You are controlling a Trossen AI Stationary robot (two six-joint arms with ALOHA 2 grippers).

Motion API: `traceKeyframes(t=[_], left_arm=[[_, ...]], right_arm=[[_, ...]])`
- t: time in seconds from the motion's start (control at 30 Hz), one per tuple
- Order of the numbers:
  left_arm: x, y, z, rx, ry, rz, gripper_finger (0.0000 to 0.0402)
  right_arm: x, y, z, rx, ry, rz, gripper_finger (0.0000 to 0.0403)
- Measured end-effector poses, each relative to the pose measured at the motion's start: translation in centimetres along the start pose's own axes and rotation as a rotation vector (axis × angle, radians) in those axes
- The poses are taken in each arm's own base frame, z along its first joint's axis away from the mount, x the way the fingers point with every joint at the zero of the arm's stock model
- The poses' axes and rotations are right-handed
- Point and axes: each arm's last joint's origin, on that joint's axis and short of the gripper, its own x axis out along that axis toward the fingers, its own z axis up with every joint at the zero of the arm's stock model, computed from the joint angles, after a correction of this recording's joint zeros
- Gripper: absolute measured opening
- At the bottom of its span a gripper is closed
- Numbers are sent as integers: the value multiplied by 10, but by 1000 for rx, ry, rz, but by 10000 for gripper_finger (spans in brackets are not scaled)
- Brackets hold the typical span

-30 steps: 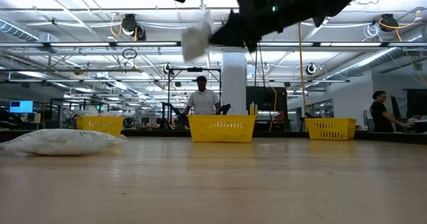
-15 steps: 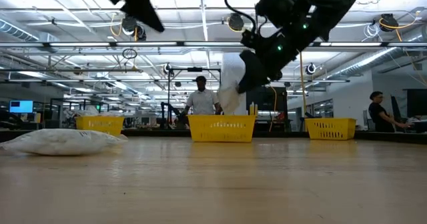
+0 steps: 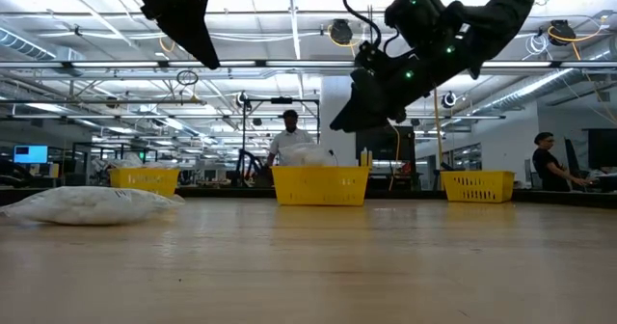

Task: Pick & Place Travel size toiletries
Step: Put the cotton pack into the bottom middle yellow bin

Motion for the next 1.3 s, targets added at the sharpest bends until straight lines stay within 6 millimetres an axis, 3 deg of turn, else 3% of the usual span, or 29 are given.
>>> traceKeyframes(t=[0.17, 0.37, 0.6, 1.03, 1.13, 1.3], left_arm=[[1, -8, -6, 4, 105, -221, 239], [21, -27, -45, -23, 261, -403, 239], [48, -35, -84, -93, 297, -426, 239], [62, -41, -110, -139, 374, -549, 236], [66, -42, -115, -128, 402, -545, 210], [74, -42, -118, -126, 449, -553, 119]], right_arm=[[-3, 2, 7, 12, -55, 12, 300], [-10, 9, 16, 20, -124, 41, 345], [-25, 21, 27, 12, -184, 92, 349], [-33, 30, 33, -7, -229, 124, 344], [-33, 30, 33, -7, -228, 124, 342], [-33, 30, 33, -7, -228, 123, 342]])
